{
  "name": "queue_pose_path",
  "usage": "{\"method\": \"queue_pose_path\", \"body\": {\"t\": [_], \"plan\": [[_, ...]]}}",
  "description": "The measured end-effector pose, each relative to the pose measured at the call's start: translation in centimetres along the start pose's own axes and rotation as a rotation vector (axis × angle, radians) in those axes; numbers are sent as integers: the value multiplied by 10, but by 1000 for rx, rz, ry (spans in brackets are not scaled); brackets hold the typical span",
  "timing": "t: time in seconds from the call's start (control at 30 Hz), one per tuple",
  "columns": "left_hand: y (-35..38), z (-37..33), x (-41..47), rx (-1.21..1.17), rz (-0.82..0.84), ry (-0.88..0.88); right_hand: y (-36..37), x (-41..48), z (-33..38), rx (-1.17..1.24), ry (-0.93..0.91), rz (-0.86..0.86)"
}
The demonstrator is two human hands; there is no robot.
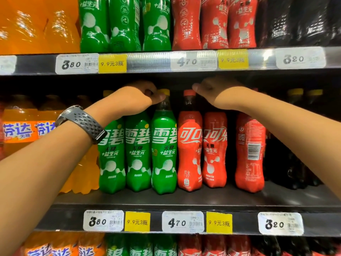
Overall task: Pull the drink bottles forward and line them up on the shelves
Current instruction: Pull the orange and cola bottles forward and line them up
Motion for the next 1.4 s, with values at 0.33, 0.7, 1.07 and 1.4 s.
{"method": "queue_pose_path", "body": {"t": [0.33, 0.7, 1.07, 1.4], "plan": [[-5, 2, 0, -26, 24, 44, -4, -8, -24, -92, 48, 56], [25, -77, 6, 92, -74, 232, -2, -3, -31, -136, -53, 175], [36, -74, 11, -239, 12, 86, -12, -11, -32, 94, -132, 186], [27, -76, 8, -145, 28, 62, -13, -11, -43, 146, -90, 180]]}}
Point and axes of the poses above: each hand's wrist, its own x-axis towards the middle knuckle, its own y-axis out of the palm, z = x × y, the point moved 10 cm from there along x, towards the middle knuckle, and after that the axes turned 12 degrees about -z, right-handed, at the moved point
